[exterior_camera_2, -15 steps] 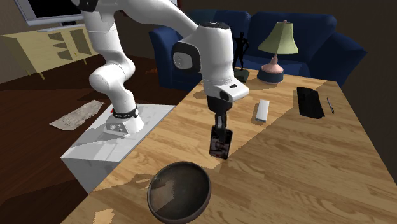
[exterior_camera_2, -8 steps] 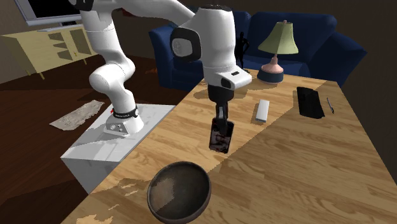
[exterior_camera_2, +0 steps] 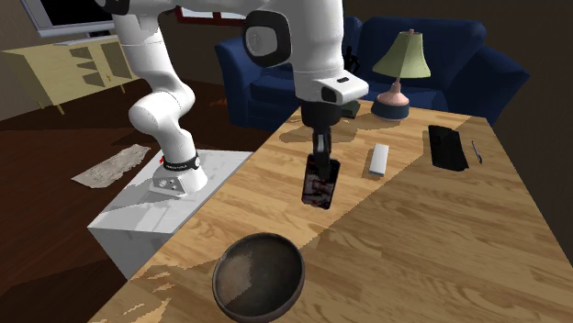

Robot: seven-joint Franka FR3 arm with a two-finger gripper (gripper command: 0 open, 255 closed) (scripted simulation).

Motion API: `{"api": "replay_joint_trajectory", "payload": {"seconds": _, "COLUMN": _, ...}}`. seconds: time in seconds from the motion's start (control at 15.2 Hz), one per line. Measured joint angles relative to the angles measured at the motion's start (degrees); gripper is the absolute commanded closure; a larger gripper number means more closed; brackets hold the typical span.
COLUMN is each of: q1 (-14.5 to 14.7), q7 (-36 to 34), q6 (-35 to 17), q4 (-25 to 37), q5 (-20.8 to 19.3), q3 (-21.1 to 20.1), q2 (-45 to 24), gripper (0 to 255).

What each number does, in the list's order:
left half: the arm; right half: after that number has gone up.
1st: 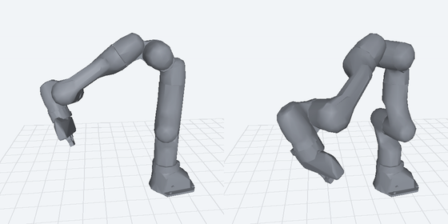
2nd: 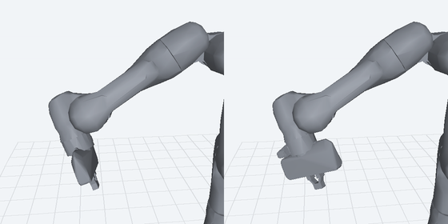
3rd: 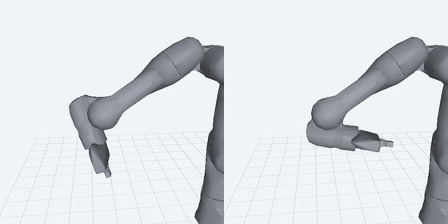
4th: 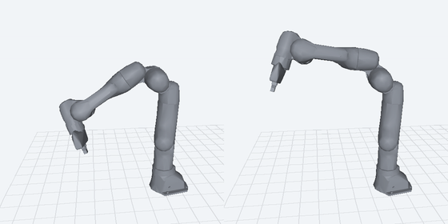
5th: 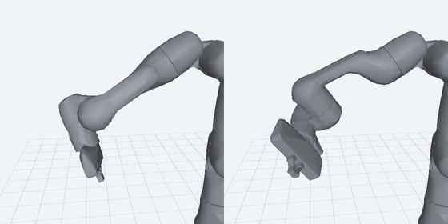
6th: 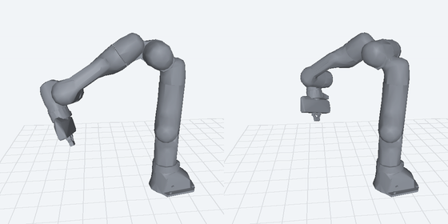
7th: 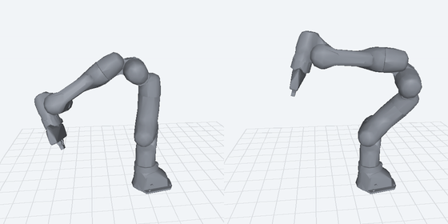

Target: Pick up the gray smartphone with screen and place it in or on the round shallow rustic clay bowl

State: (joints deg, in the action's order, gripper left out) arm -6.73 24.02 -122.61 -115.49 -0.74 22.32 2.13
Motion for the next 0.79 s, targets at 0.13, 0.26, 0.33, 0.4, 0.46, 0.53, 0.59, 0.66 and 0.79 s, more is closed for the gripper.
{"api": "replay_joint_trajectory", "payload": {"seconds": 0.13, "q1": 0.0, "q7": 0.0, "q6": 1.7, "q4": 1.6, "q5": -0.1, "q3": 0.0, "q2": 0.1, "gripper": 255}}
{"api": "replay_joint_trajectory", "payload": {"seconds": 0.26, "q1": 0.0, "q7": -0.1, "q6": 3.1, "q4": 2.5, "q5": -0.2, "q3": 0.0, "q2": 0.6, "gripper": 255}}
{"api": "replay_joint_trajectory", "payload": {"seconds": 0.33, "q1": 0.0, "q7": -0.2, "q6": 3.9, "q4": 3.3, "q5": -0.3, "q3": -0.1, "q2": 0.7, "gripper": 255}}
{"api": "replay_joint_trajectory", "payload": {"seconds": 0.4, "q1": 0.0, "q7": -0.2, "q6": 4.6, "q4": 3.9, "q5": -0.3, "q3": -0.1, "q2": 0.8, "gripper": 255}}
{"api": "replay_joint_trajectory", "payload": {"seconds": 0.46, "q1": 0.1, "q7": -0.3, "q6": 5.4, "q4": 4.5, "q5": -0.4, "q3": -0.1, "q2": 1.0, "gripper": 255}}
{"api": "replay_joint_trajectory", "payload": {"seconds": 0.53, "q1": 0.1, "q7": -0.3, "q6": 6.0, "q4": 5.1, "q5": -0.4, "q3": -0.1, "q2": 1.0, "gripper": 255}}
{"api": "replay_joint_trajectory", "payload": {"seconds": 0.59, "q1": 0.1, "q7": -0.3, "q6": 6.9, "q4": 5.9, "q5": -0.5, "q3": -0.1, "q2": 1.1, "gripper": 255}}
{"api": "replay_joint_trajectory", "payload": {"seconds": 0.66, "q1": 0.0, "q7": -0.2, "q6": 7.5, "q4": 6.3, "q5": -0.6, "q3": -0.1, "q2": 1.4, "gripper": 255}}
{"api": "replay_joint_trajectory", "payload": {"seconds": 0.79, "q1": -0.2, "q7": 0.3, "q6": 8.7, "q4": 7.3, "q5": -0.5, "q3": 0.2, "q2": 1.6, "gripper": 255}}
